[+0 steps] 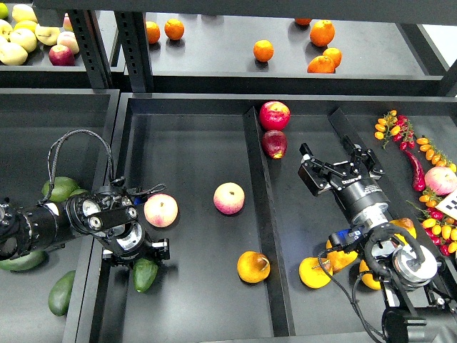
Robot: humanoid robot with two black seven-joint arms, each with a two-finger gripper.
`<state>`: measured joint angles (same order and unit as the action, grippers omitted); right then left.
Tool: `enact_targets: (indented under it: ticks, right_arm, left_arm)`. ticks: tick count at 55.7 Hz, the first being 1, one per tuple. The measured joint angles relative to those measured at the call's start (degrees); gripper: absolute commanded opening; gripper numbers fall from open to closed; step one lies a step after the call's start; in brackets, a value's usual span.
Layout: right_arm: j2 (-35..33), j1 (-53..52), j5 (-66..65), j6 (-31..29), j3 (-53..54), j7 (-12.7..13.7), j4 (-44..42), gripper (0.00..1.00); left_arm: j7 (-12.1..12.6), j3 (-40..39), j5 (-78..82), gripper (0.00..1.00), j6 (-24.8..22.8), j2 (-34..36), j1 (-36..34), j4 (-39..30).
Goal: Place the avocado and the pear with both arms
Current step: 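Lower the left gripper and close it around the avocado, then carry the avocado into the bin of avocados and open the left gripper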
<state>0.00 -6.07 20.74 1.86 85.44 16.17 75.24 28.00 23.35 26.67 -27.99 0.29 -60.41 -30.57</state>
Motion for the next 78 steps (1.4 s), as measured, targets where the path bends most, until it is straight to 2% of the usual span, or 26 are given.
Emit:
enact_targets:
  ticks: [3, 9, 18, 20, 25, 50, 65, 78]
  right_arm:
    - [0.0, 0.0, 0.0, 0.0, 0.0, 0.0, 0.0, 1.0]
    - [0.0, 0.0, 0.0, 0.0, 0.0, 0.0, 0.0, 1.0]
    - [0.0, 0.0, 0.2, 0.0, 0.0, 0.0, 0.0, 1.0]
    - [0.0, 0.0, 0.2, 0.0, 0.0, 0.0, 0.0, 1.0]
    - [0.0, 0.0, 0.3, 0.0, 0.0, 0.0, 0.0, 1.0]
    - [0.0, -2.4, 0.9, 0.6, -0.1, 0.1, -0.1, 1.0]
    - [0.0, -4.8, 0.9, 1.2, -0.5, 0.1, -0.3, 1.0]
    - [0.0, -10.7, 1.3, 3.5, -1.2, 0.6, -0.4, 1.0]
  left_arm:
    - [0.0, -0.1, -0.1, 0.46, 0.0, 0.0, 0.0, 0.1]
    - [0.0, -0.2, -0.3, 0.3, 0.0, 0.0, 0.0, 0.2]
    - [0.0, -0.9, -0.4, 0.21, 0.0, -0.1, 0.7, 0.2]
    - [0.0, -1.1, -0.4, 0.15, 0.0, -0.1, 0.8, 0.2]
    - [0.0, -1.2, -0.6, 0.1, 0.0, 0.0, 1.0, 0.2]
    - [0.0, -5.4, -2.9, 0.1, 0.0, 1.7, -2.6, -0.6]
    - [0.0, -8.8, -3.9, 0.1, 0.0, 8.8, -5.9, -2.1]
    - [0.0, -12.6, -4.1, 0.1, 0.0, 19.0, -6.4, -5.0]
